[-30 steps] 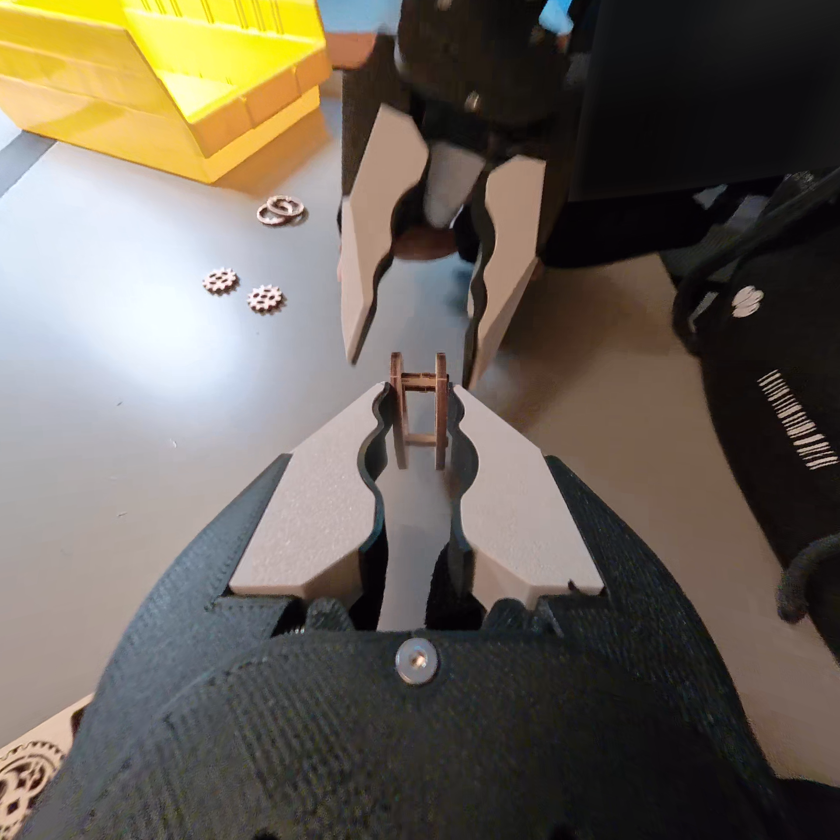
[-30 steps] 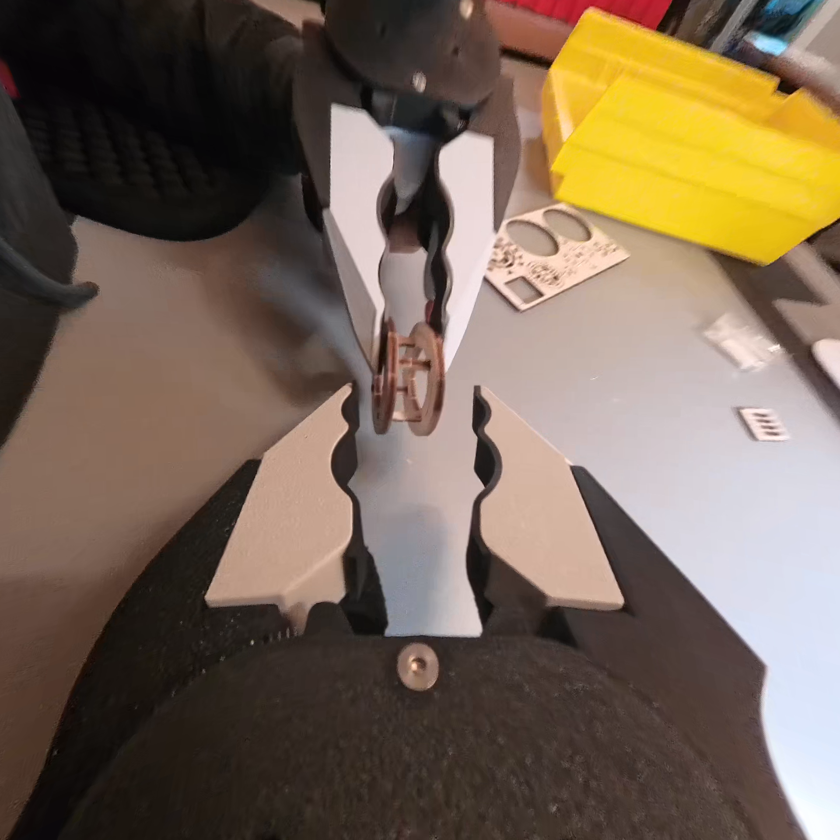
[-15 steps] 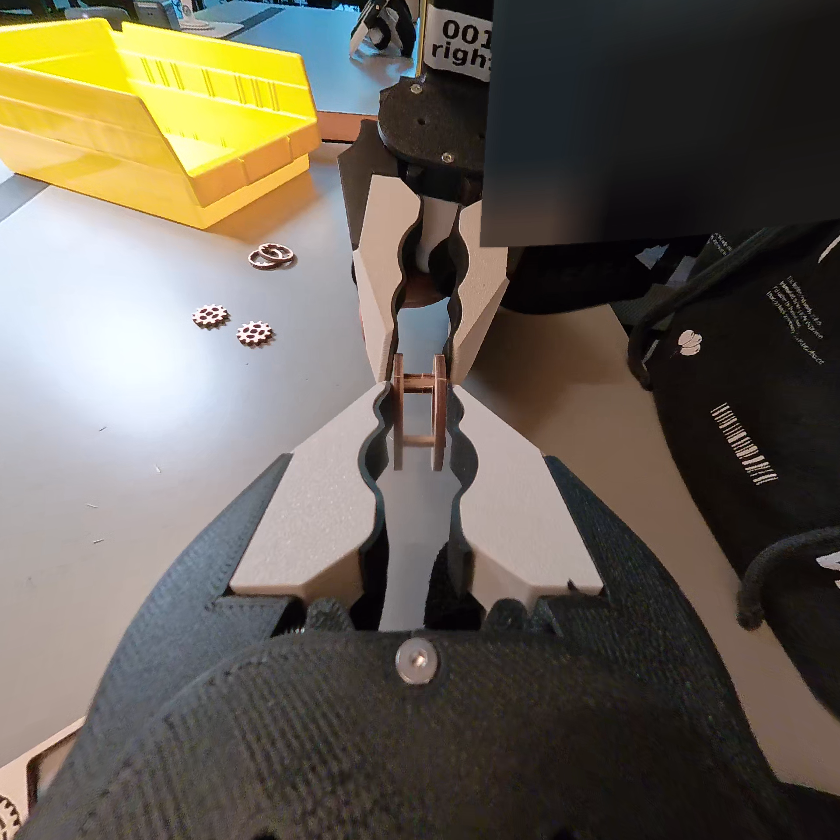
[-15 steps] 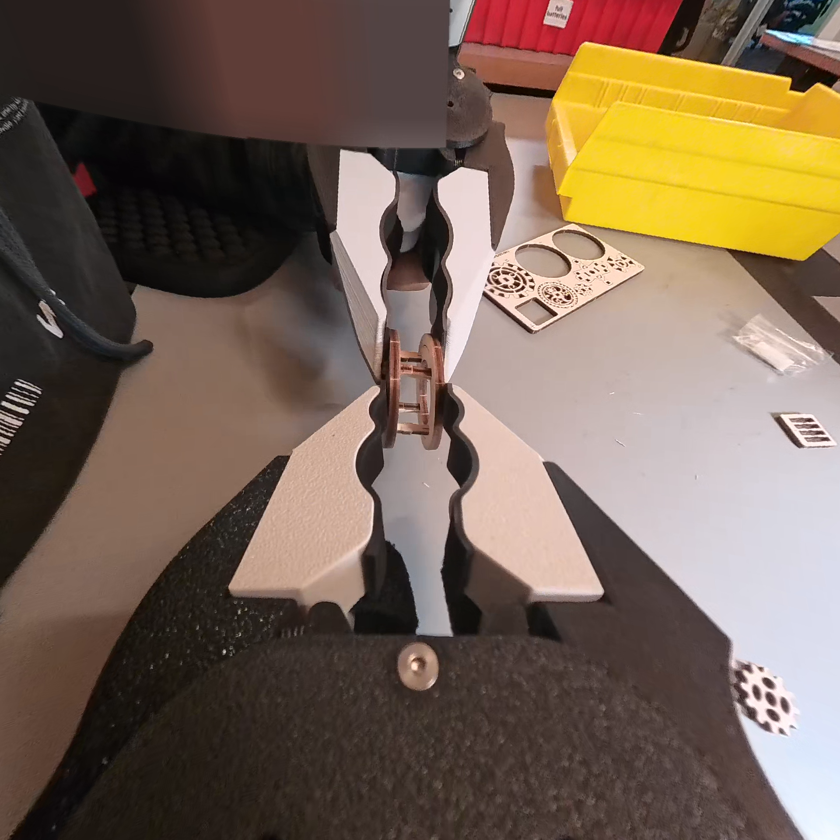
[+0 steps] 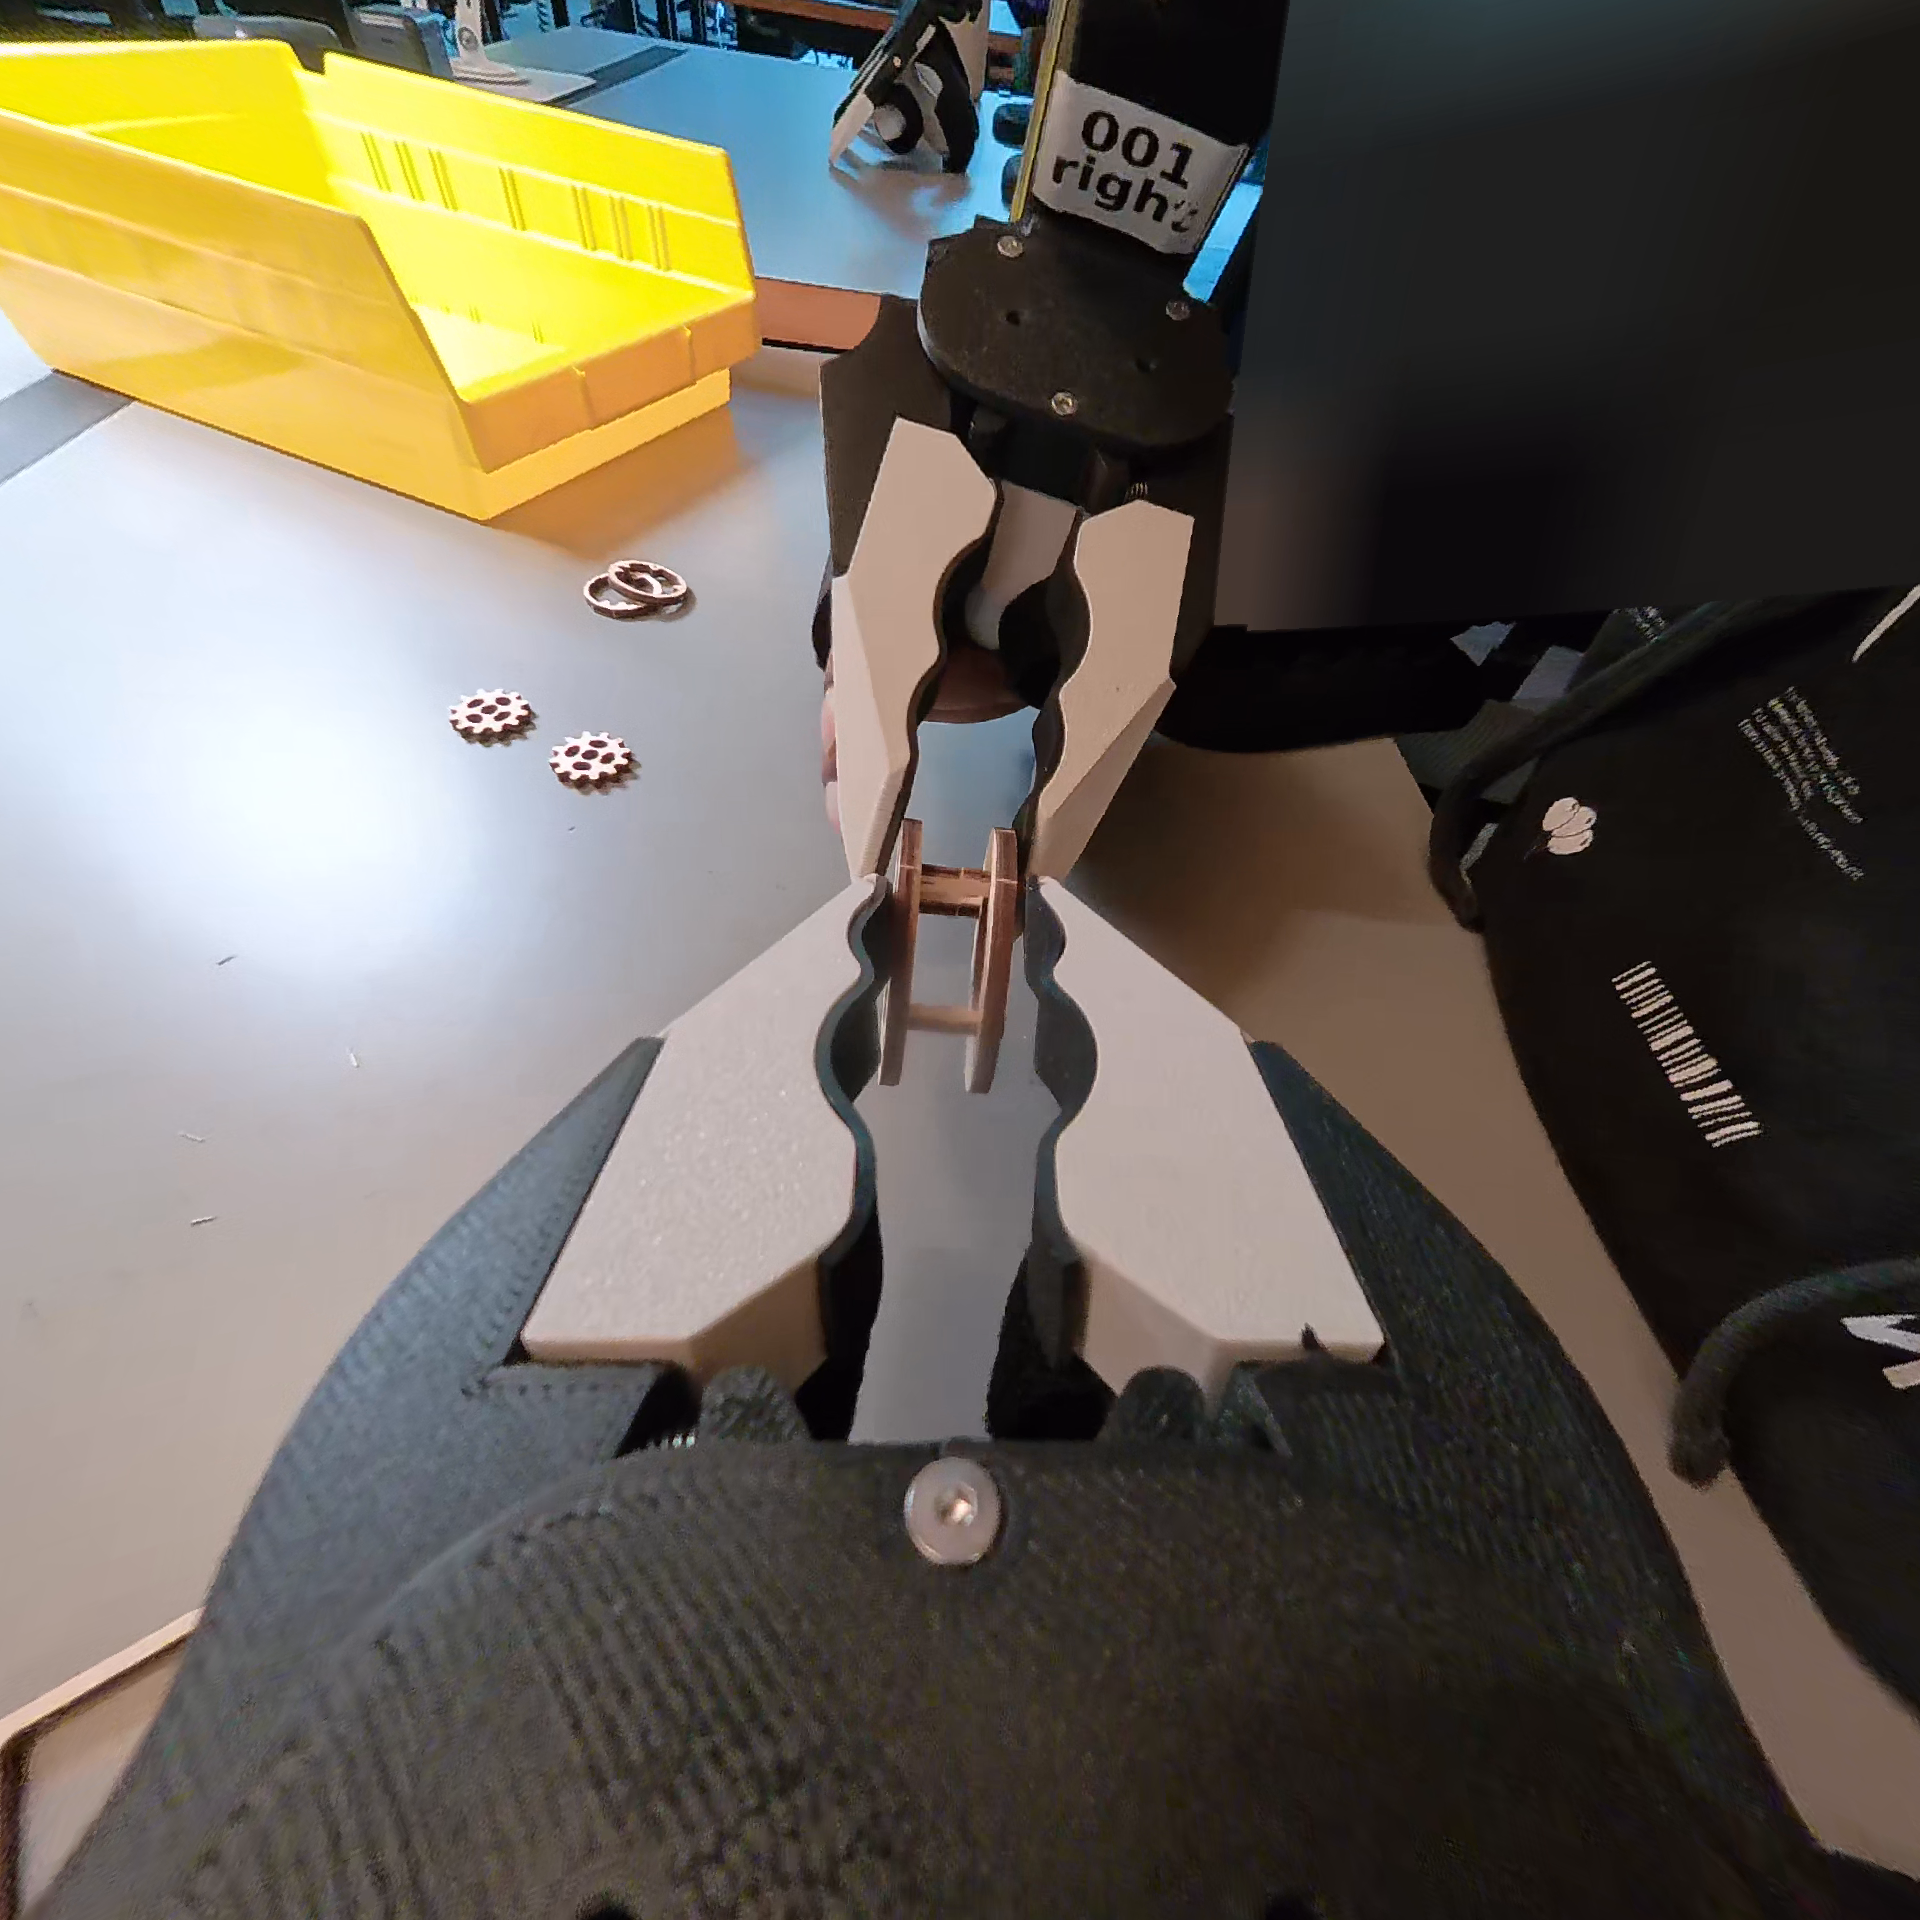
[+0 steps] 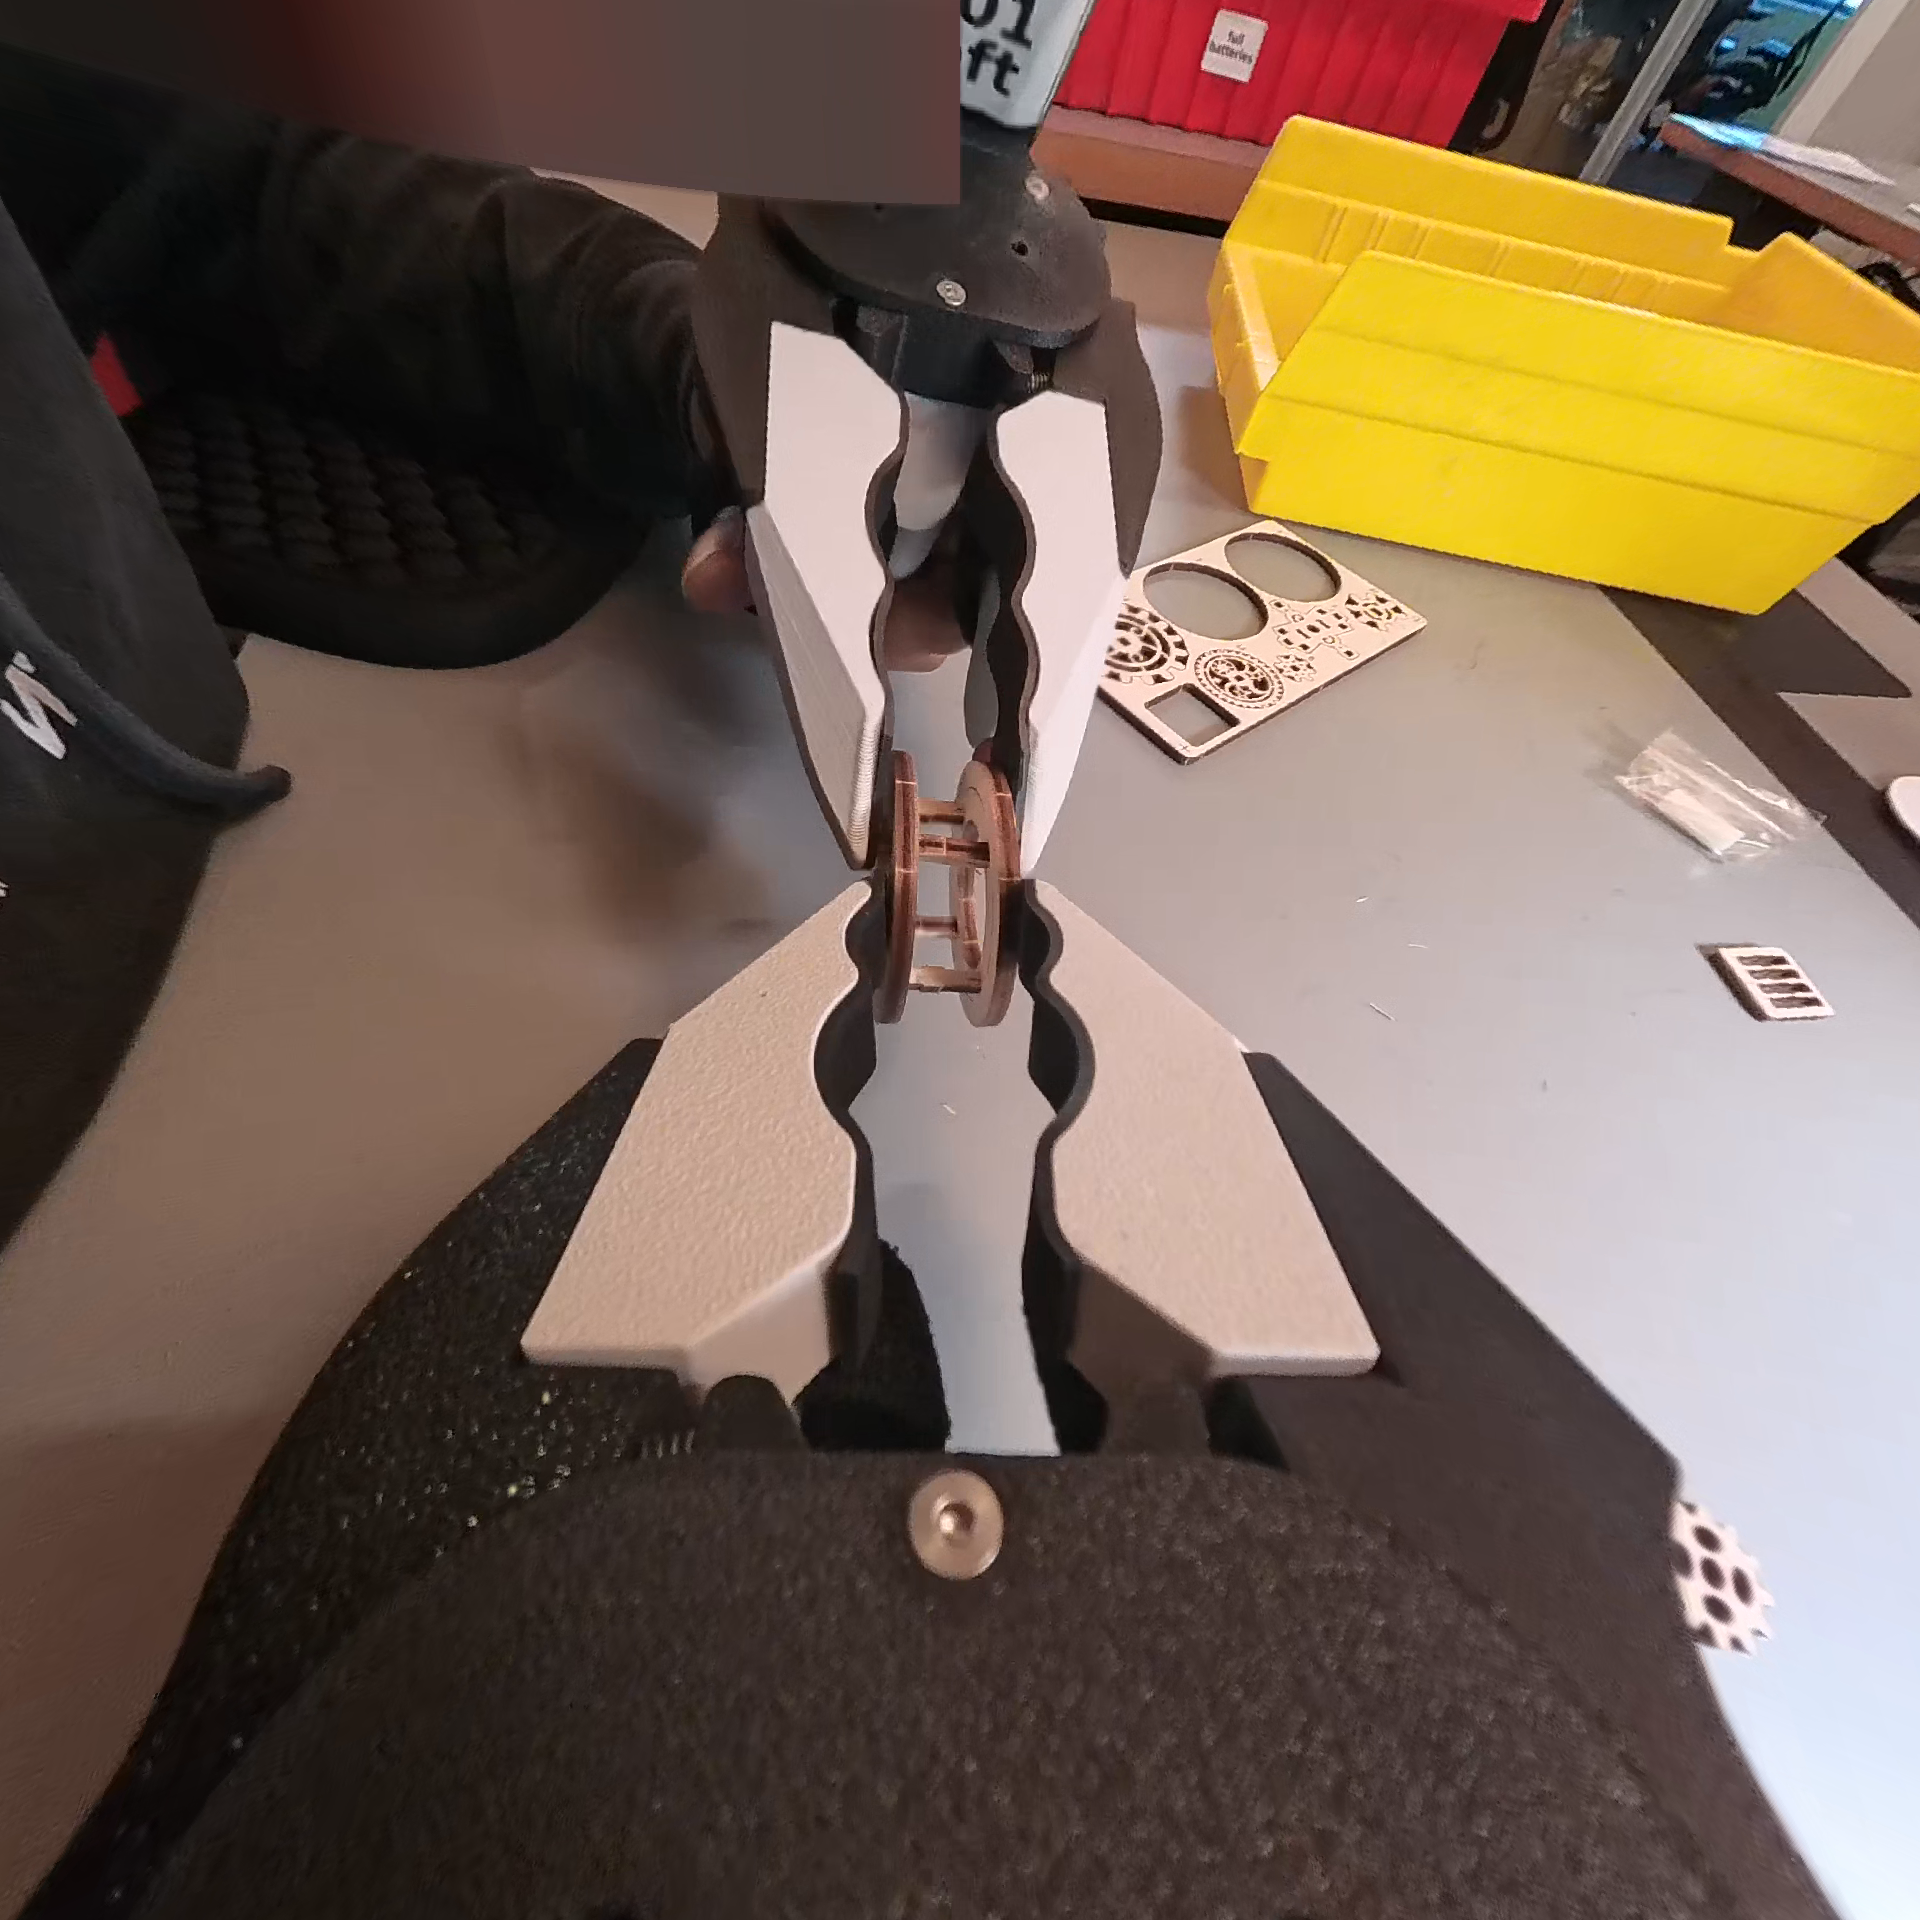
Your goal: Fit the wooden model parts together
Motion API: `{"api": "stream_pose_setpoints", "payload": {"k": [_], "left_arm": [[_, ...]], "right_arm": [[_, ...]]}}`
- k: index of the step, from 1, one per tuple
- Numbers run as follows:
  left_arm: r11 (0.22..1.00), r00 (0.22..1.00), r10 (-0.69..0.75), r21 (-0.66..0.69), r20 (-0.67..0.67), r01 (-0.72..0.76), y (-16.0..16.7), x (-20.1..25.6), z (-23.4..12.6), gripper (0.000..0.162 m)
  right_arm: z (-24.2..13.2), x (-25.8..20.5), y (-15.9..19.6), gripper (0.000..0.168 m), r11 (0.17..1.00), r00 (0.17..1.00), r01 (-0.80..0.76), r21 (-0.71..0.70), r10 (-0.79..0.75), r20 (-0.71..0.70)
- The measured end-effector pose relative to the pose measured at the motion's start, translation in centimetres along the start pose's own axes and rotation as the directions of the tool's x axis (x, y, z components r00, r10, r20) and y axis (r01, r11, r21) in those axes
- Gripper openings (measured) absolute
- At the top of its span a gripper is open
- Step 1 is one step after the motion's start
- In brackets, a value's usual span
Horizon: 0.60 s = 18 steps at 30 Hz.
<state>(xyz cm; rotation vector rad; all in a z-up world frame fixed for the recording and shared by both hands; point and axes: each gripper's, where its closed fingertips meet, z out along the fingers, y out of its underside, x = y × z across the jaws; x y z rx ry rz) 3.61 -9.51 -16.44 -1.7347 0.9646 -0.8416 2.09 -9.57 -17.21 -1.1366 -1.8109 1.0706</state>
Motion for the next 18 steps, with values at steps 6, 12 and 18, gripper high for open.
{"api": "stream_pose_setpoints", "payload": {"k": [6,12,18], "left_arm": [[0.999,0.999,-0.015,0.037,-0.038,0.017,-0.4,0.3,-0.2,0.023],[0.995,0.996,0.091,0.028,0.005,-0.091,-0.8,0.5,-0.4,0.022],[0.986,0.986,0.16,0.033,0.039,-0.161,-1.2,0.5,-0.6,0.022]], "right_arm": [[-0.1,-0.1,-0.5,0.022,1.0,1.0,-0.003,0.03,0.003,0.005],[-0.2,-0.1,-1.0,0.021,0.999,1.0,0.005,0.043,-0.004,-0.011],[-0.3,0.1,-1.4,0.02,0.998,0.998,0.031,0.05,-0.028,-0.051]]}}
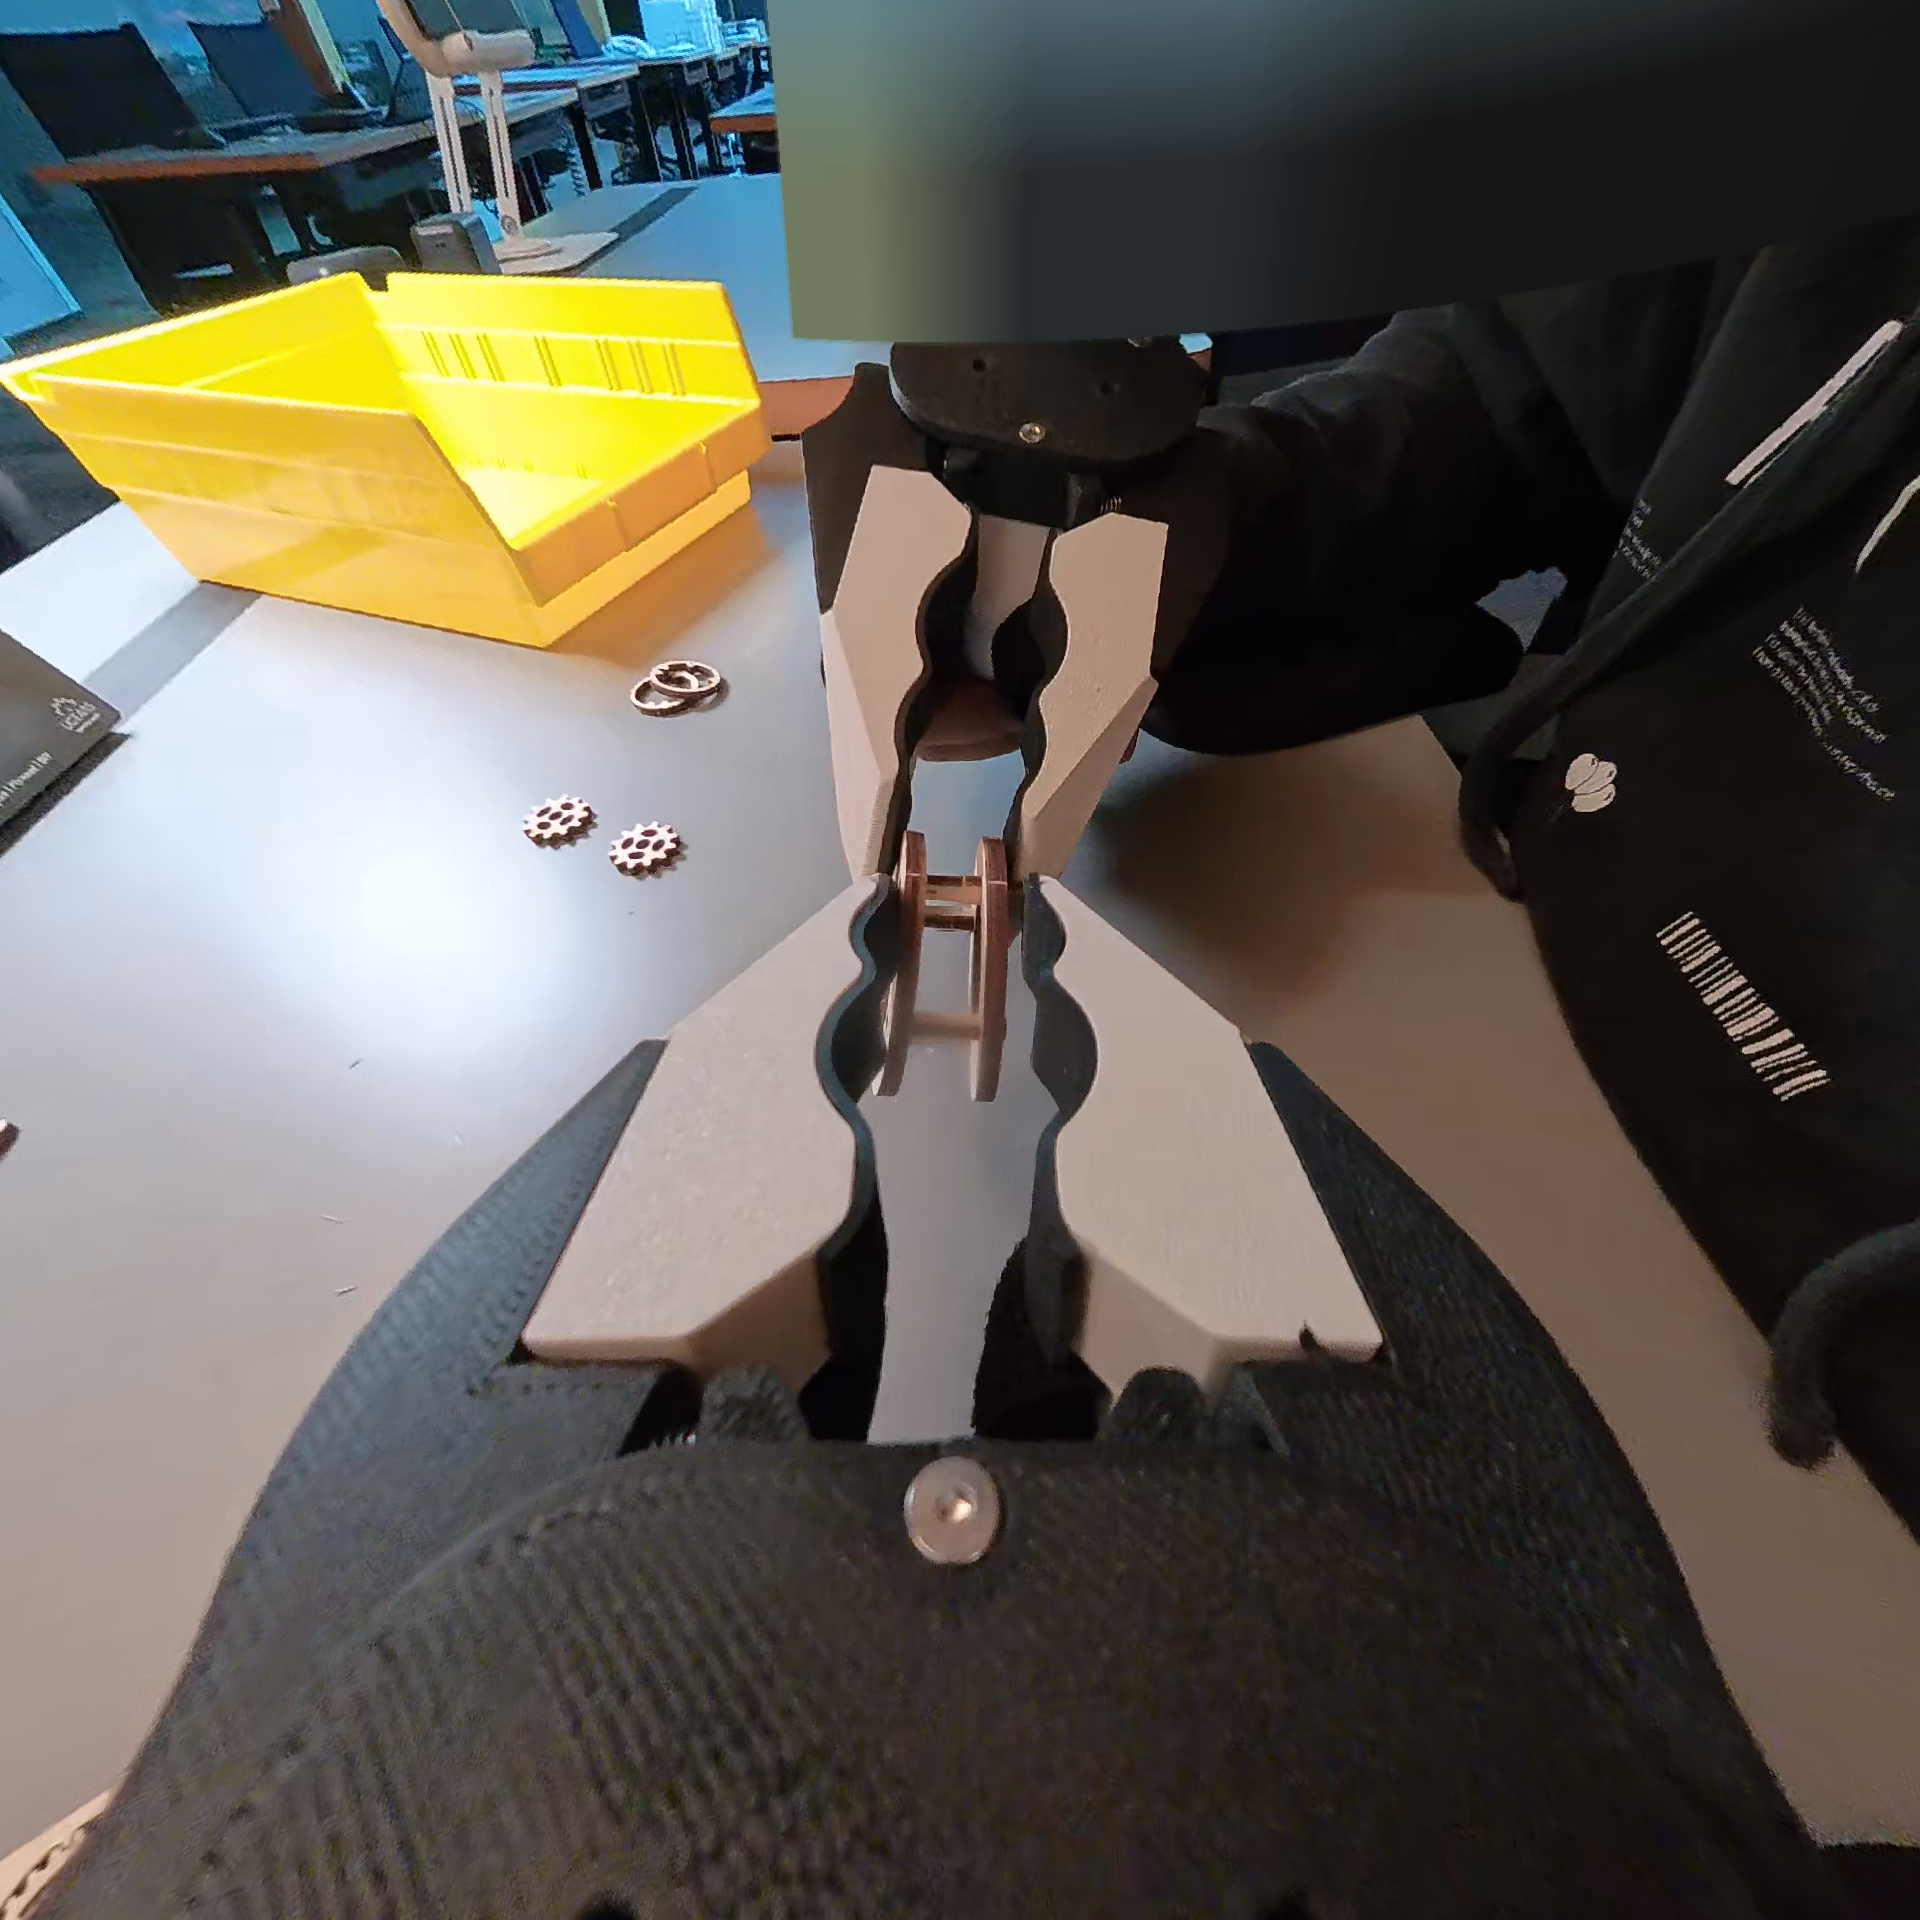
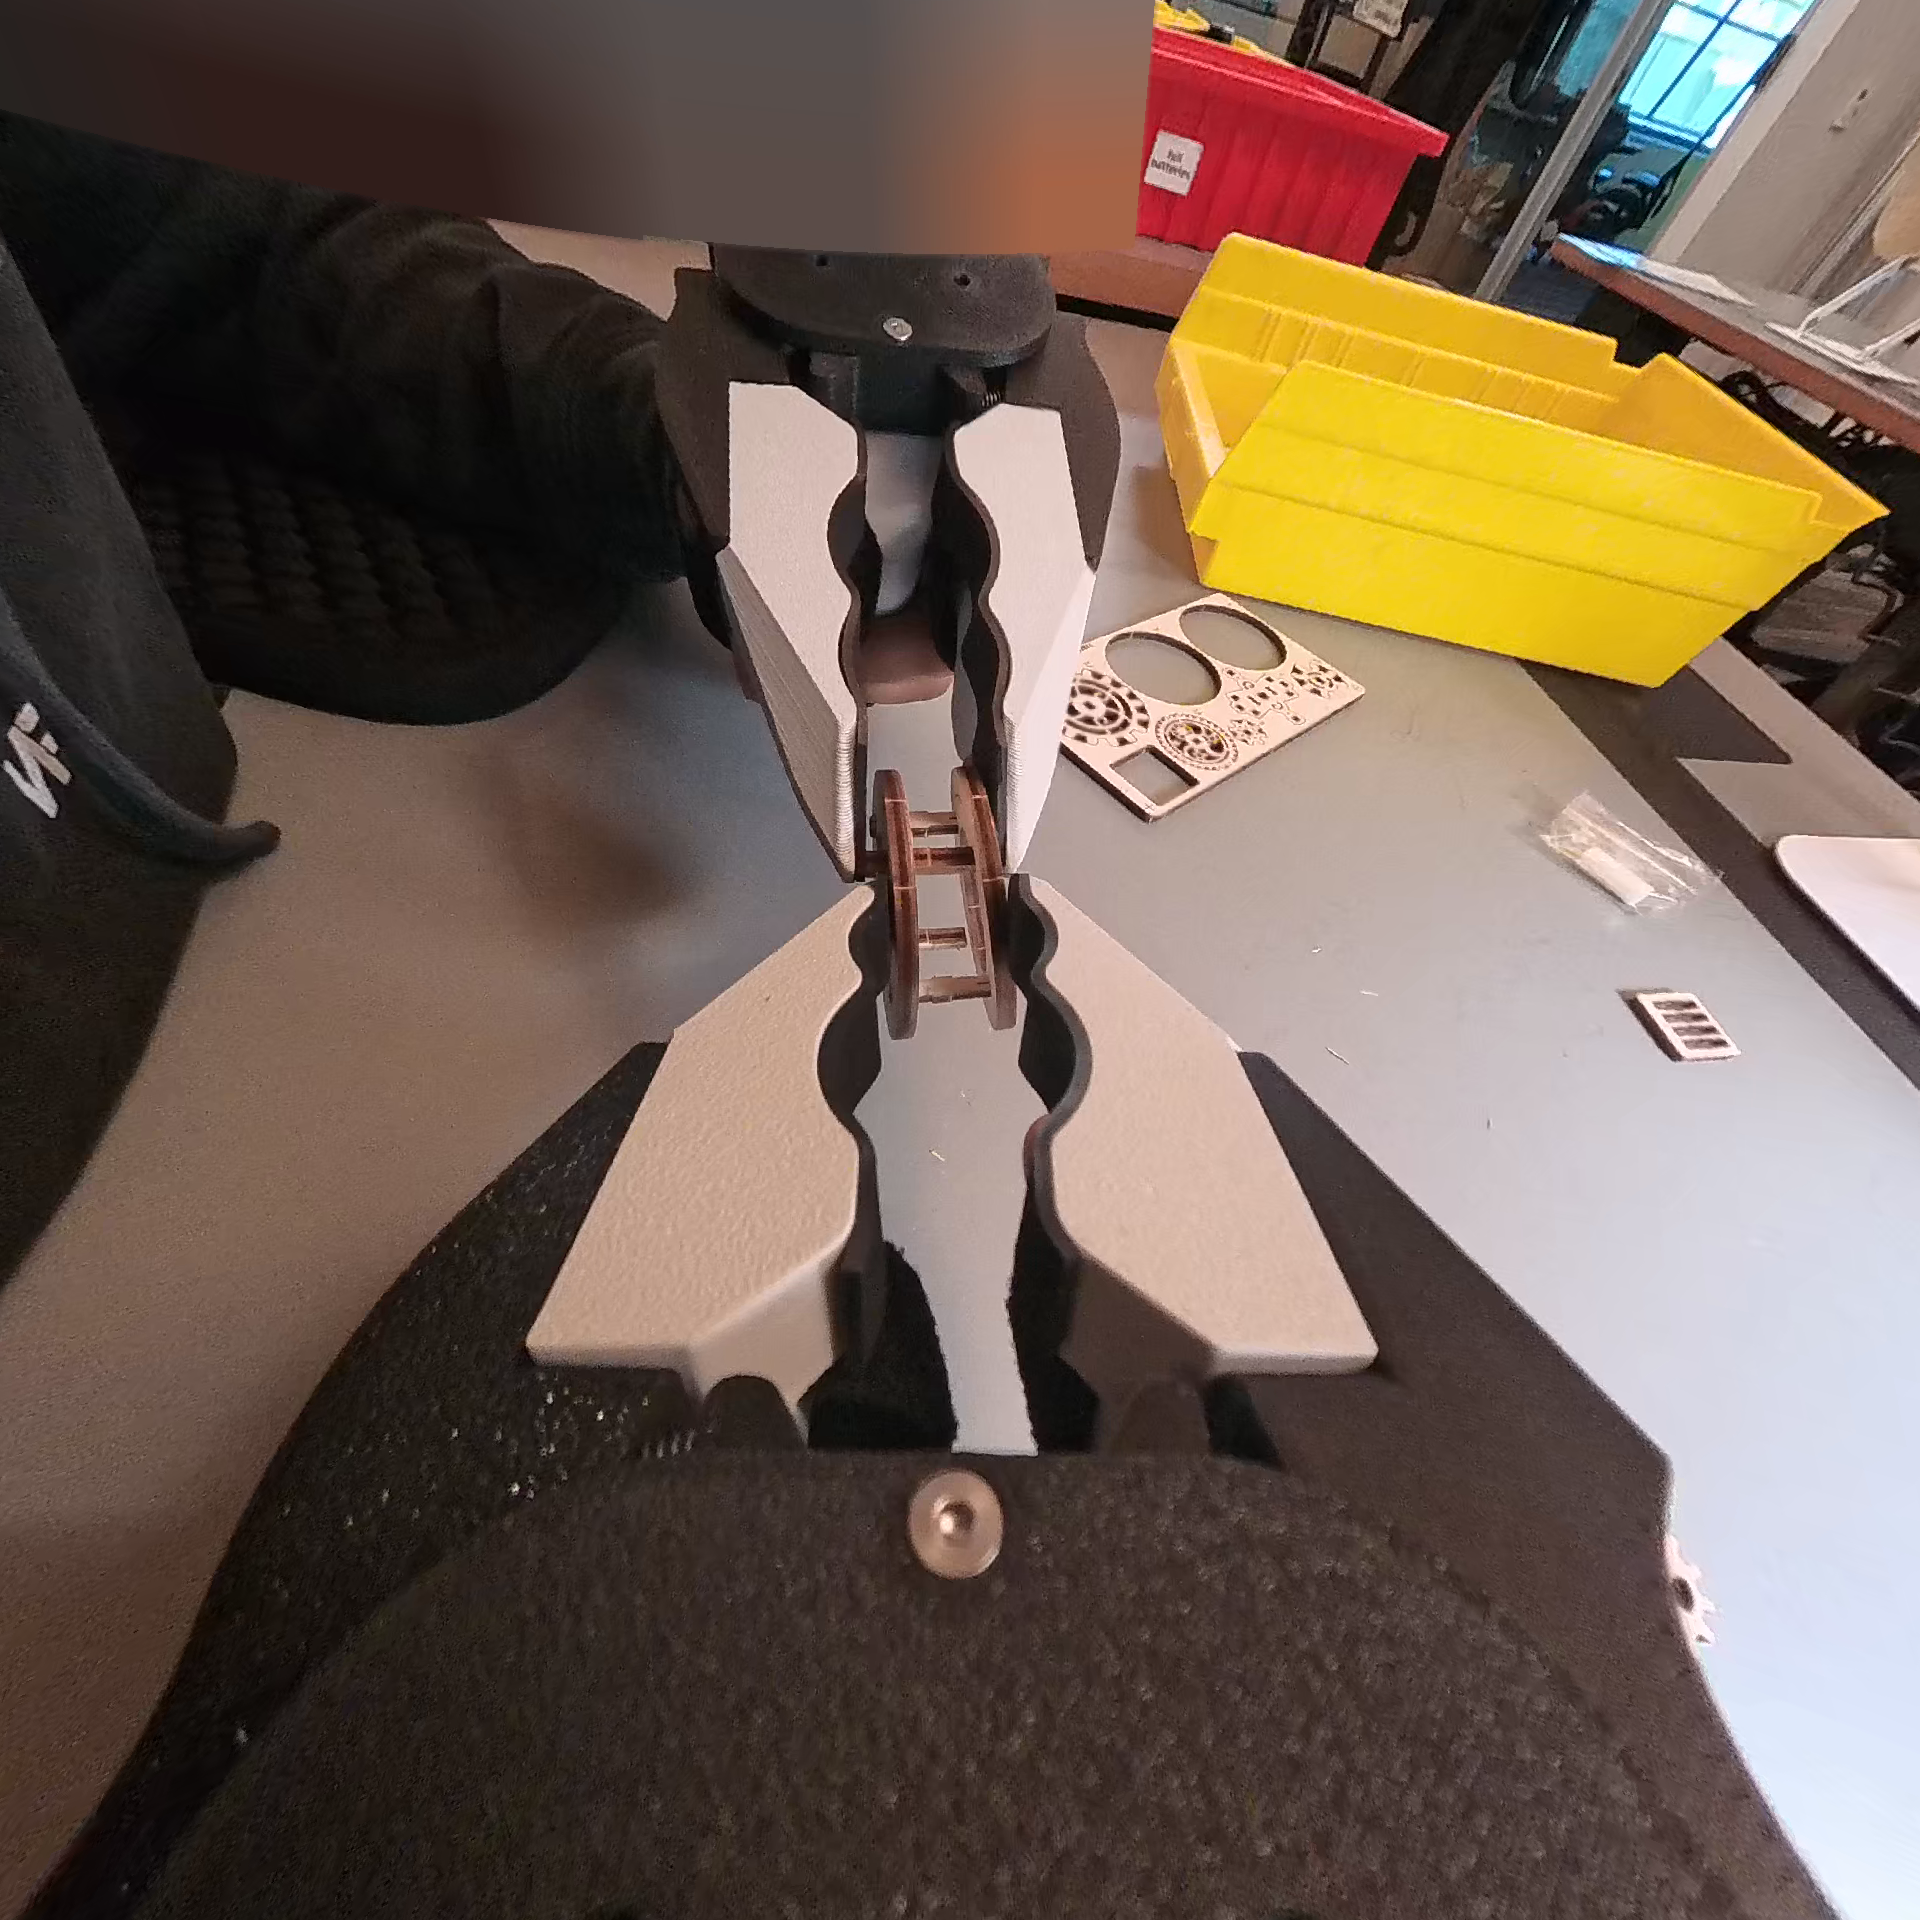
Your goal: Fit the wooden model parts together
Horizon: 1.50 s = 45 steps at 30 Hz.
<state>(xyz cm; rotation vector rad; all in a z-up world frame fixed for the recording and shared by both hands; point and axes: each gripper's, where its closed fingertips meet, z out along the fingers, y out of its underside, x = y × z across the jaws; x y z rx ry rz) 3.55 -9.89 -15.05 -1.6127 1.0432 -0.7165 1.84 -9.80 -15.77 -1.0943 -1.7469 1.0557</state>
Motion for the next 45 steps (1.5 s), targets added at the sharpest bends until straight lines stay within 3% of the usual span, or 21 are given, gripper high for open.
{"api": "stream_pose_setpoints", "payload": {"k": [12,18,21,30,33,39,41,45], "left_arm": [[0.996,0.996,0.085,0.01,0.007,-0.085,-0.4,0.4,-0.1,0.022],[0.993,0.996,0.083,0.084,-0.02,-0.081,-1.3,0.7,-0.6,0.022],[0.993,0.997,0.077,0.094,-0.023,-0.075,-1.5,0.8,-0.6,0.022],[0.99,0.999,0.042,0.133,-0.008,-0.04,-1.7,0.1,-1.0,0.022],[0.993,1.0,-0.008,0.12,0.017,0.006,-1.3,-0.9,-1.2,0.022],[0.996,1.0,-0.012,0.092,0.004,0.011,-0.7,-0.7,-0.8,0.022],[0.996,1.0,-0.005,0.085,-0.004,0.006,-0.7,-0.4,-0.7,0.022],[0.996,1.0,0.0,0.087,-0.001,0.0,-0.9,-0.3,-0.6,0.022]], "right_arm": [[-0.2,-0.5,-0.3,0.025,0.998,0.999,0.024,0.057,-0.025,0.031],[-0.3,-0.8,-0.4,0.032,0.996,0.998,0.033,0.084,-0.038,0.058],[-0.4,-0.5,-0.9,0.022,0.994,0.999,0.046,0.097,-0.049,0.025],[-1.0,0.7,-1.0,0.024,0.99,0.992,0.112,0.089,-0.106,-0.066],[-2.0,1.0,-2.0,0.017,0.978,0.984,0.159,0.136,-0.146,-0.104],[-0.9,-0.7,-1.2,0.015,0.991,0.998,0.056,0.121,-0.06,0.031],[-0.7,-0.5,-1.3,0.004,0.992,0.999,0.031,0.126,-0.033,0.017],[-1.0,-0.7,-1.6,0.001,0.989,0.999,0.004,0.147,-0.011,0.051]]}}
